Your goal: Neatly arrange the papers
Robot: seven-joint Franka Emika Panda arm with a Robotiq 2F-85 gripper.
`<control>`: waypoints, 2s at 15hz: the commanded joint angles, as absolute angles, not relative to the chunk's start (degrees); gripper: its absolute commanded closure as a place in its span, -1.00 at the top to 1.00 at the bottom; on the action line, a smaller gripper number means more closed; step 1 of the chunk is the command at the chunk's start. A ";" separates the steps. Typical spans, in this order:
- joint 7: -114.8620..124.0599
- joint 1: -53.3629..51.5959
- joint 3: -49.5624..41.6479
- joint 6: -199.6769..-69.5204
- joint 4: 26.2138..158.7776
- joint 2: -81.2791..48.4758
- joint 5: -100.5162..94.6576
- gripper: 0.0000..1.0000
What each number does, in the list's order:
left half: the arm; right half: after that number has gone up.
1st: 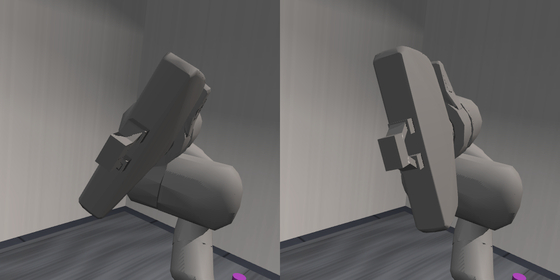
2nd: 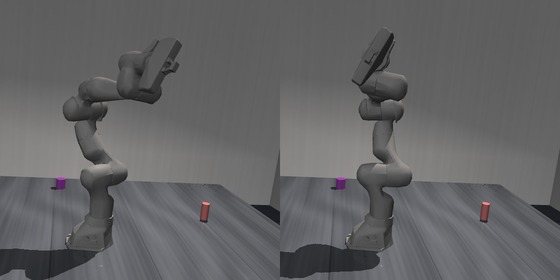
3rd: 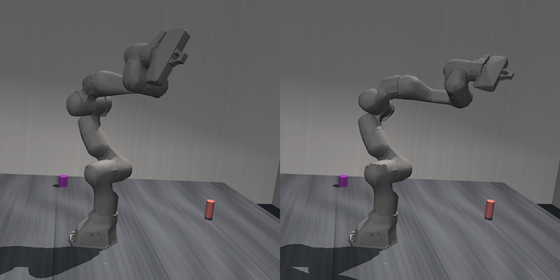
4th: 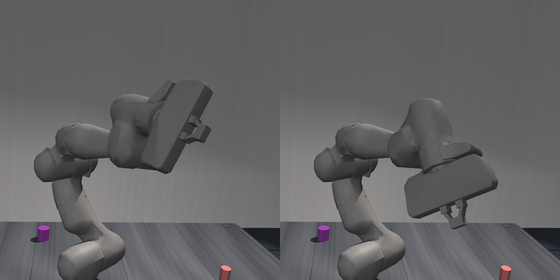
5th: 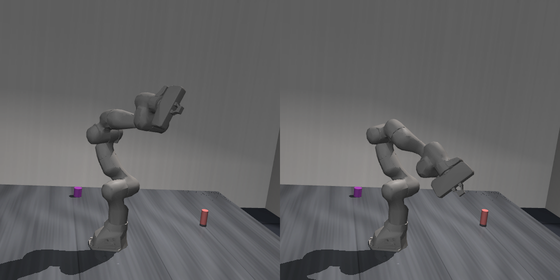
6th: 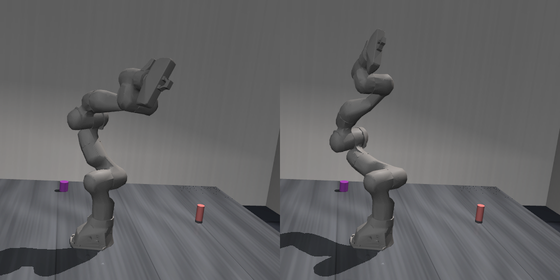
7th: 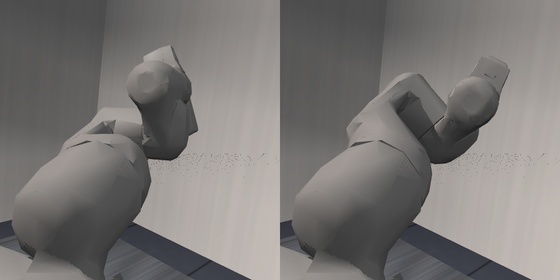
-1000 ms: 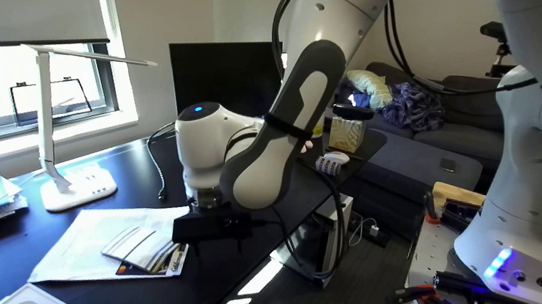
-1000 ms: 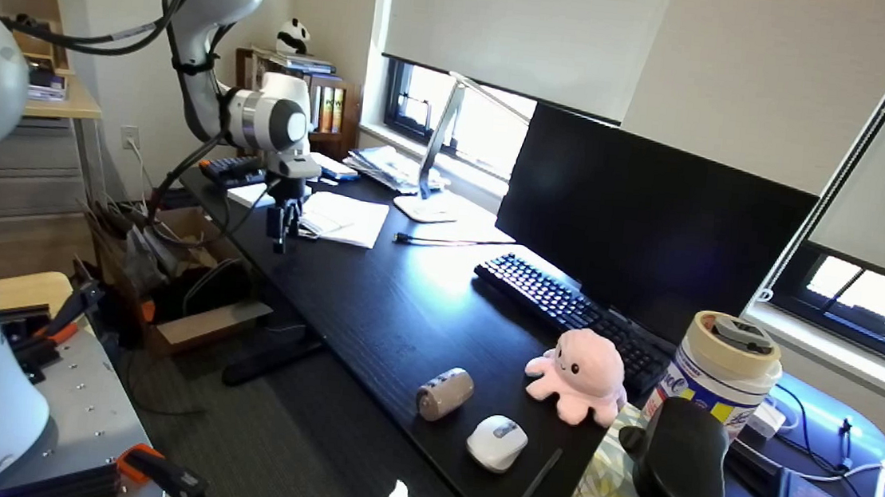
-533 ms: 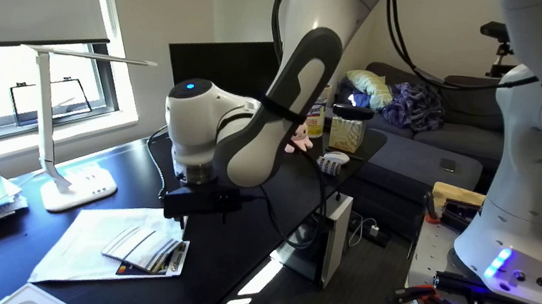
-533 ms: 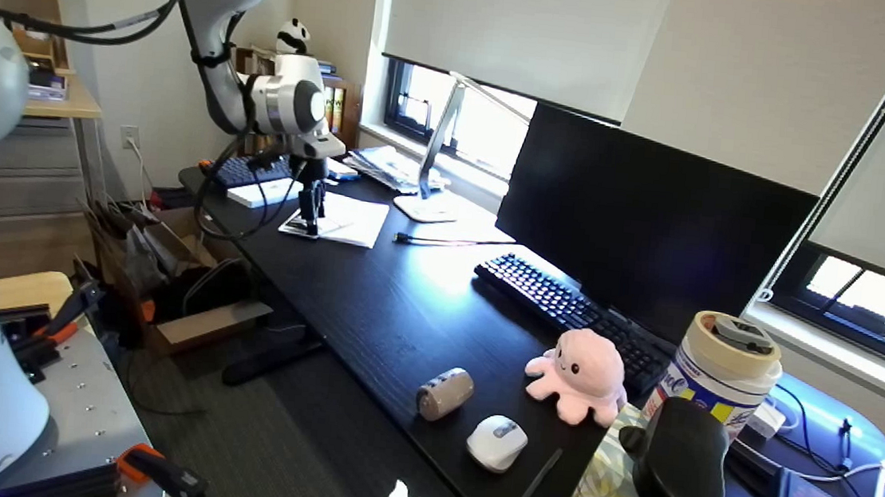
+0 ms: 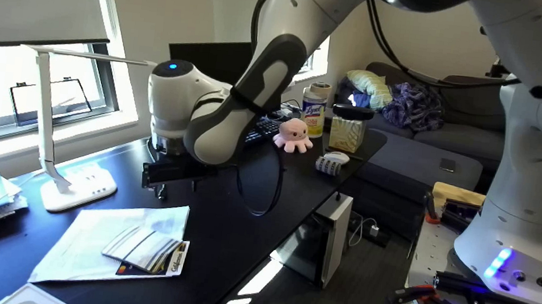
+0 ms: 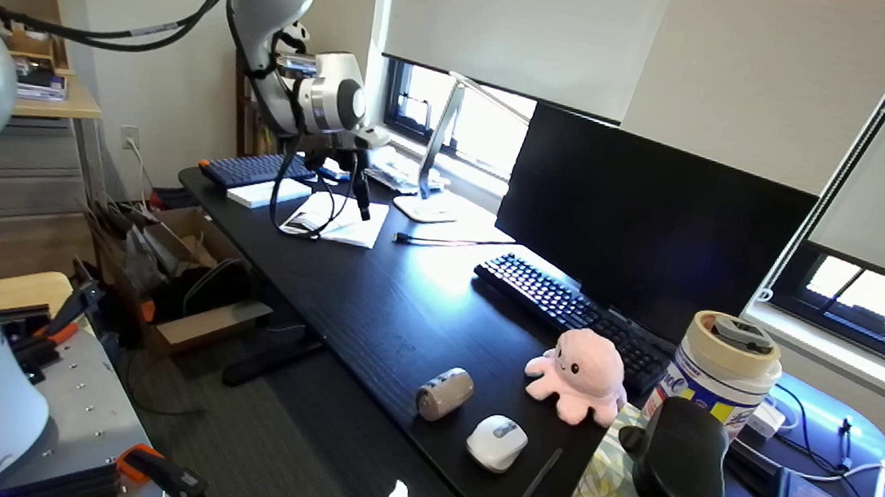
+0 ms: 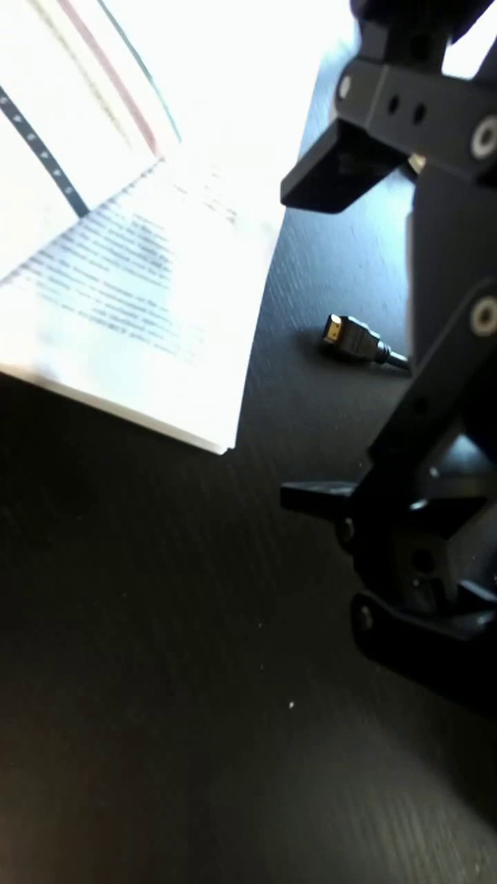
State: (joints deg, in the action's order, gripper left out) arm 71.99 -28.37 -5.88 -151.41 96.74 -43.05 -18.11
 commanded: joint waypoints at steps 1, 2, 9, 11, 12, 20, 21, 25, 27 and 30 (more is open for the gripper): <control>61.60 -24.03 -1.97 -152.11 86.89 -50.76 -15.58 1.00; 58.71 -23.04 -1.02 -151.77 84.23 -52.93 -14.62 1.00; 45.19 -20.93 1.31 -148.66 71.53 -63.36 -7.27 1.00; 43.26 -21.19 1.10 -147.32 70.15 -64.44 -5.82 1.00; 43.67 -21.79 0.43 -145.28 70.37 -64.16 -5.36 1.00; 49.06 -23.96 0.23 -143.59 81.05 -58.72 -1.50 1.00; 49.12 -23.90 0.66 -144.20 82.72 -57.98 -0.77 1.00; 49.05 -24.37 3.50 -145.84 89.74 -54.86 2.76 1.00; 48.57 -24.39 4.46 -147.88 92.48 -53.42 4.05 1.00; 48.91 -24.88 4.68 -149.36 95.32 -51.64 5.24 1.00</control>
State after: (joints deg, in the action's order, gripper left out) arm 48.16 -24.48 4.03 -147.29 89.39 -54.66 2.81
